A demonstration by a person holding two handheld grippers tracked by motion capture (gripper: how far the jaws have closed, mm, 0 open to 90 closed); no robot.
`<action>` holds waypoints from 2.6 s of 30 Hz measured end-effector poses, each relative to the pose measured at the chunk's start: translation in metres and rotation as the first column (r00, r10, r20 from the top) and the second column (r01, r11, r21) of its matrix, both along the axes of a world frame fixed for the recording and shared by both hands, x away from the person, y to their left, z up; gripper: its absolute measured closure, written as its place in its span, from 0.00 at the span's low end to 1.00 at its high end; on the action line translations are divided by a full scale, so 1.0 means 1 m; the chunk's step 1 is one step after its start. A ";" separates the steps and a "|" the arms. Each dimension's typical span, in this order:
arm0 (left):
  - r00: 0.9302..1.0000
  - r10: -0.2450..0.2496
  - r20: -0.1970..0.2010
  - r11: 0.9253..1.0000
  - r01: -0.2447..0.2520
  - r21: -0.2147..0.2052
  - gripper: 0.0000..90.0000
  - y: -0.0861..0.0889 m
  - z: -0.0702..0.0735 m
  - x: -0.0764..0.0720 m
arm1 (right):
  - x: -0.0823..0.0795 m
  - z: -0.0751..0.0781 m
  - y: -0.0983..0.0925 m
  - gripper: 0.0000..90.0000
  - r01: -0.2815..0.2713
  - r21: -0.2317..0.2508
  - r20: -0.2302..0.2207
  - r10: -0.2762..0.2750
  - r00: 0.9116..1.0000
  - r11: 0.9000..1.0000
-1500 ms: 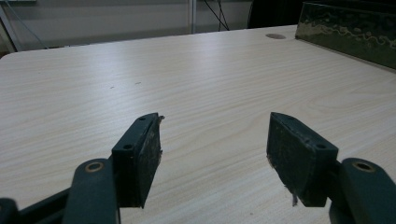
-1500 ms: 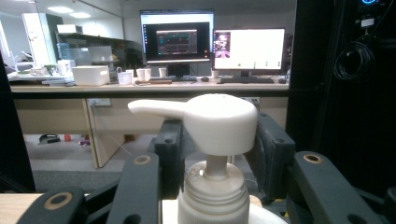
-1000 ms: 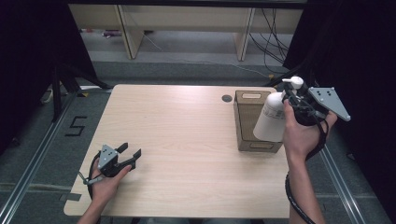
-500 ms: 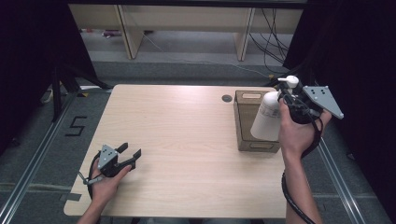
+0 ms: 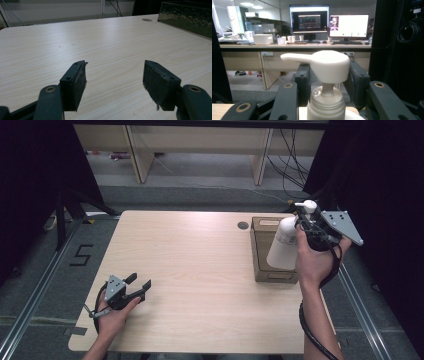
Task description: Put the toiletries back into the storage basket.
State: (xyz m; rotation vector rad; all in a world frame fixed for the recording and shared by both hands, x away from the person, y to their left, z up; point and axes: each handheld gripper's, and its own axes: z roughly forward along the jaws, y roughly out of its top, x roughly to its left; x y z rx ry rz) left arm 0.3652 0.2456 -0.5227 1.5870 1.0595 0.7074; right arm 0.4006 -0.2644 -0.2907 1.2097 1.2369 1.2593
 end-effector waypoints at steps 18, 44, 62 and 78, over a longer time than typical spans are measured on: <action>1.000 -0.004 0.004 1.000 0.004 -0.005 0.38 0.000 0.000 0.000 | 0.007 -0.007 0.002 0.67 -0.003 -0.007 -0.013 0.003 1.000 1.000; 1.000 -0.002 -0.003 1.000 0.002 -0.006 0.38 0.001 0.000 -0.001 | 0.014 -0.015 0.010 0.67 -0.017 -0.007 -0.039 0.017 0.999 1.000; 1.000 -0.003 -0.001 1.000 0.003 -0.006 0.38 0.001 0.000 0.000 | 0.016 -0.025 0.012 0.67 -0.025 -0.009 -0.059 0.024 0.998 1.000; 1.000 -0.005 0.001 1.000 0.005 -0.006 0.38 0.001 0.000 0.000 | 0.014 -0.038 0.012 0.67 -0.024 -0.016 -0.080 0.023 0.997 1.000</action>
